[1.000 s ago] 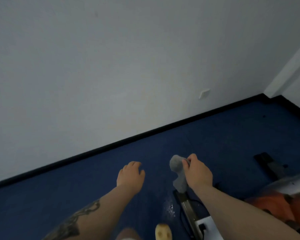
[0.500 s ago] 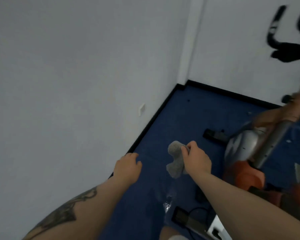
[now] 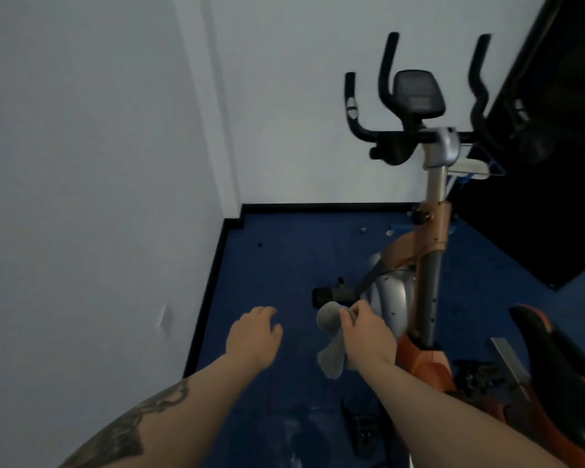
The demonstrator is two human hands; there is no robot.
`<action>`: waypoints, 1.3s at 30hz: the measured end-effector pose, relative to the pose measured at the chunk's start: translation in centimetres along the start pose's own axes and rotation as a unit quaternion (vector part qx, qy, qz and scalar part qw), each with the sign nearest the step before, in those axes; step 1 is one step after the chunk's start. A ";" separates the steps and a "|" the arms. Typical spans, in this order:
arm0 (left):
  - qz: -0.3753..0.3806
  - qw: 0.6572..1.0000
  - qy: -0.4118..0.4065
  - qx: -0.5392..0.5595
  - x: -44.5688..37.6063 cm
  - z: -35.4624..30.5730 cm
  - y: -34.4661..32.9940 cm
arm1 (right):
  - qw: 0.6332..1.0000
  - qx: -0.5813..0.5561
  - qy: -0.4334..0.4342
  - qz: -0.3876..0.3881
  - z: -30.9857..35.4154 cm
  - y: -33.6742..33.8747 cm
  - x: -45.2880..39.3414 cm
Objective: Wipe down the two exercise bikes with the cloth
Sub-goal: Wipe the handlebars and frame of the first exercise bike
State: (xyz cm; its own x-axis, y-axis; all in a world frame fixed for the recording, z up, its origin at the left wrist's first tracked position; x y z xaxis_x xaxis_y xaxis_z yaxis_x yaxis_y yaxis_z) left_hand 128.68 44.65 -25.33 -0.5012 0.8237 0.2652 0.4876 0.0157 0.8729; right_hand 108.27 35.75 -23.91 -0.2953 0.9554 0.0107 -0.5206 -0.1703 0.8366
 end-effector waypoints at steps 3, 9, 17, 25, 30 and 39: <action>0.010 0.999 -0.050 0.010 -3.8 -3.3 1.2 | 0.998 -0.026 -0.048 -0.021 -0.5 1.0 -3.0; 0.030 0.985 -0.167 -0.043 -13.0 -9.7 2.5 | 0.984 -0.046 -0.132 -0.112 -1.2 3.4 -9.4; 0.068 0.942 -0.324 -0.047 -21.2 -20.9 3.6 | 0.932 -0.090 -0.253 -0.244 -3.7 7.7 -14.7; 0.029 0.886 -0.464 0.011 -25.1 -32.5 8.8 | 0.890 -0.185 -0.232 -0.345 -4.8 15.7 -21.2; -0.066 0.880 -0.440 0.167 -28.1 -36.9 15.2 | 0.894 -0.205 -0.113 -0.382 -2.2 21.4 -27.5; -0.012 0.894 -0.241 0.377 -33.1 -36.8 11.9 | 0.940 0.065 0.149 -0.300 3.8 19.9 -36.1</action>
State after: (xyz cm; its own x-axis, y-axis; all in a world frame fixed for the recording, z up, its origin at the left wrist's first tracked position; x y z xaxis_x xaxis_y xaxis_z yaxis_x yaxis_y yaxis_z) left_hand 124.74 -3.35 -8.65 -0.2403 0.9637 -0.1167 0.9150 0.2650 0.3044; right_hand 111.58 -1.23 -5.55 -0.2023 0.7565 -0.6219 -0.5688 0.4262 0.7034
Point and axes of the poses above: each hand's wrist, its own x-axis away from the middle knuckle, its own y-axis out of the back of the hand, z = x × y, the point moved 9 cm from there along -x, towards the middle knuckle, and after that the axes turned 8 degrees about y, right-handed, at the moved point
